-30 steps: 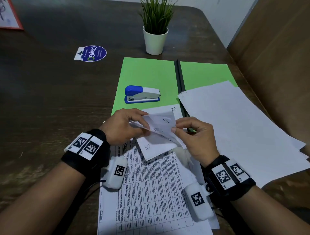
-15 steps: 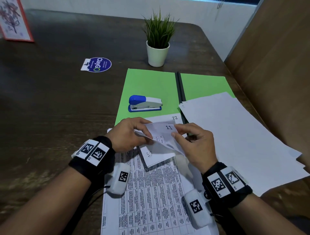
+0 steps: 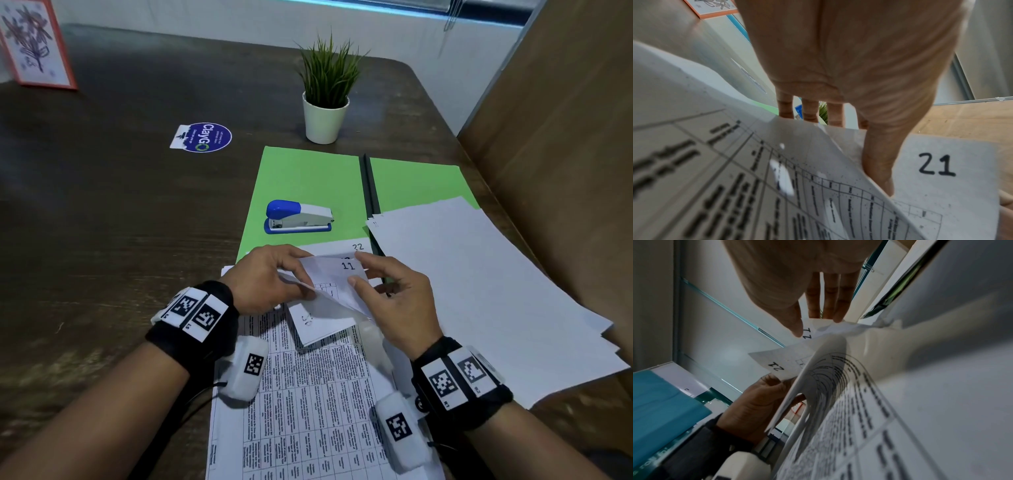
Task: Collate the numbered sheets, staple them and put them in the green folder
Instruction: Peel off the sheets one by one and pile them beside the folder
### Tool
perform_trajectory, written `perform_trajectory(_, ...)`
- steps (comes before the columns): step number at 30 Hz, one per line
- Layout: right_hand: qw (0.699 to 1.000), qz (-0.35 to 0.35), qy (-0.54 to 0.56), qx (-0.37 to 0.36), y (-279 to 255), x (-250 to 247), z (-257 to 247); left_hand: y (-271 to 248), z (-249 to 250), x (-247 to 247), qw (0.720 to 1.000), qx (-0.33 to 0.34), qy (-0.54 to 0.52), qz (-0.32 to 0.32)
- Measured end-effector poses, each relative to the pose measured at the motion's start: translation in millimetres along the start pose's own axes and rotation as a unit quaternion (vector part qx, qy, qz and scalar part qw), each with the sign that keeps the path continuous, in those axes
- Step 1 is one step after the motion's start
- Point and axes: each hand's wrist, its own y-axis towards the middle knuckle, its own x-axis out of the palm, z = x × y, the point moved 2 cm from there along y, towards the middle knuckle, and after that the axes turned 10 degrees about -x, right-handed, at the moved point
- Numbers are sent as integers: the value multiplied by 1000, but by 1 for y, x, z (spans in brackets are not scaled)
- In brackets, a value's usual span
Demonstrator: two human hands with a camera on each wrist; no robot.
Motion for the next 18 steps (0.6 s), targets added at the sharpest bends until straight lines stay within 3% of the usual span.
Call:
perform_trajectory(12,996,-7,-62,-55,3,0,4,-1,2,-1,1000,2,23,5)
perform_trajectory(18,969,18,-179,-171,20,-4,3,-2,3,-1,1000,0,26,5)
